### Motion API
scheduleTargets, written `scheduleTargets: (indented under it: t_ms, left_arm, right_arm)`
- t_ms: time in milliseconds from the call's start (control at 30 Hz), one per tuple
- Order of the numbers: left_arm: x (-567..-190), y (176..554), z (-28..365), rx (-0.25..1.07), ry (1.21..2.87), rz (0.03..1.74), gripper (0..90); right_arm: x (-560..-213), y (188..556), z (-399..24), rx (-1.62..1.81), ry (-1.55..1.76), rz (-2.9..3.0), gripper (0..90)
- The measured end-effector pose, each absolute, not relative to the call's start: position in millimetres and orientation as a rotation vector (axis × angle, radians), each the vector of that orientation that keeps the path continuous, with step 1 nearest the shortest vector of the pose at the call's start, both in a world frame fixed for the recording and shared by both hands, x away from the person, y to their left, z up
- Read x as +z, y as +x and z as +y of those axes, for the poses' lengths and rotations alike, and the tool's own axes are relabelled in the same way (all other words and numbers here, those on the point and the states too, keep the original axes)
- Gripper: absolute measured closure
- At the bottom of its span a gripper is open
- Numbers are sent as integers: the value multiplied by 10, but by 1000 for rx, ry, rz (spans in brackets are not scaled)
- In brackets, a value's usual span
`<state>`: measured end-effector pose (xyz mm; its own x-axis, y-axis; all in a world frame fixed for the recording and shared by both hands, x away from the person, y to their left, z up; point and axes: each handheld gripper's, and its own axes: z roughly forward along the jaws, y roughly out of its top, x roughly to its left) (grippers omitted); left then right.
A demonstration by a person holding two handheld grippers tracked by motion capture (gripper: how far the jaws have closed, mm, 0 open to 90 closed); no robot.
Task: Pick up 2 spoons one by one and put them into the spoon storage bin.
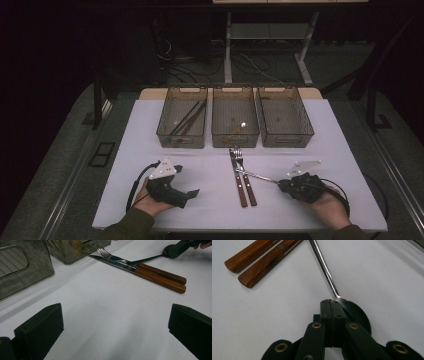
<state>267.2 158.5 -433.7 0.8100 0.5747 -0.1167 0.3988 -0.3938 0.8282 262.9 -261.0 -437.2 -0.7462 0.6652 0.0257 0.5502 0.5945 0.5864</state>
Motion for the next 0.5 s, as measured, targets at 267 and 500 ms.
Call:
scheduleTargets:
  t_ms: [267,500]
  left_arm:
    - [-4334,2675,1590,236,2038,715,0]
    - [-4333,2676,1589,235,2038,711,0]
  right_arm:
    - [-4287,2615,-2688,1008,991,2589,882]
    - [-4202,2658,-2907,1087,1052,2517,651]
